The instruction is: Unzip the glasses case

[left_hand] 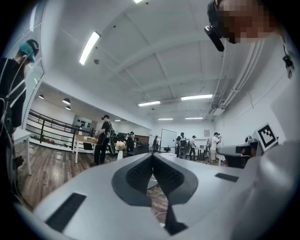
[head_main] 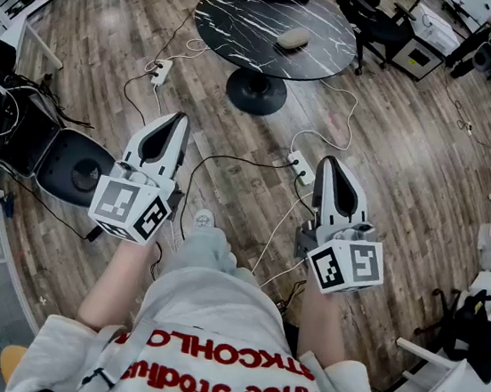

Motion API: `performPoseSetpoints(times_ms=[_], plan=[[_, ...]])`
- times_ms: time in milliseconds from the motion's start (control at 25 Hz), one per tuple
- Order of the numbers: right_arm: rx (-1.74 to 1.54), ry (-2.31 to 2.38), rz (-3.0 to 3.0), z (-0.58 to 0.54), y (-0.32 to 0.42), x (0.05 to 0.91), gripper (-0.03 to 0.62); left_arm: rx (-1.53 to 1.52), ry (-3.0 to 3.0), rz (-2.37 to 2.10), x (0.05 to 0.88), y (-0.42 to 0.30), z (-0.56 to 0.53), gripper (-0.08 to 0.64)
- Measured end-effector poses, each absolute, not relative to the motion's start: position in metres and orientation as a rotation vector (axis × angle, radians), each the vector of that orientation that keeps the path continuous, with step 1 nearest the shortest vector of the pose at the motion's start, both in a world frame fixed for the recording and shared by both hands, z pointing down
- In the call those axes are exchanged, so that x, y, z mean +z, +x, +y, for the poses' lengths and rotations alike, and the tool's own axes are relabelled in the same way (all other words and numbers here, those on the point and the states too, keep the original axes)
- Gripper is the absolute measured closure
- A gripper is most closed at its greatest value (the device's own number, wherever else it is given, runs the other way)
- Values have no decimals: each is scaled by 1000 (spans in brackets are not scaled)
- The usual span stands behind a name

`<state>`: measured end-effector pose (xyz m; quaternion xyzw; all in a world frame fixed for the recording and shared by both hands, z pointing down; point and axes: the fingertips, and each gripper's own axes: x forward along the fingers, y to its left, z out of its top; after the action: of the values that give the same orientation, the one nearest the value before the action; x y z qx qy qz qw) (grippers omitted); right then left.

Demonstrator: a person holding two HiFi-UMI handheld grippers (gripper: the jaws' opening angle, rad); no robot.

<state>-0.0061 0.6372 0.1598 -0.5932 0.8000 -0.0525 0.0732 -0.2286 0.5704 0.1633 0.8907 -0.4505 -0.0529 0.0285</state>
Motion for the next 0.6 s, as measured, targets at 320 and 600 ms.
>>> performPoseSetpoints(times_ms=[320, 600], plan=[[-125, -1767, 2428, 630, -20, 154, 577, -164, 2752, -1394, 161, -232, 562, 560], [-127, -1771, 2384, 593, -17, 147, 575, -170, 2768, -1396, 158, -233, 525, 560]])
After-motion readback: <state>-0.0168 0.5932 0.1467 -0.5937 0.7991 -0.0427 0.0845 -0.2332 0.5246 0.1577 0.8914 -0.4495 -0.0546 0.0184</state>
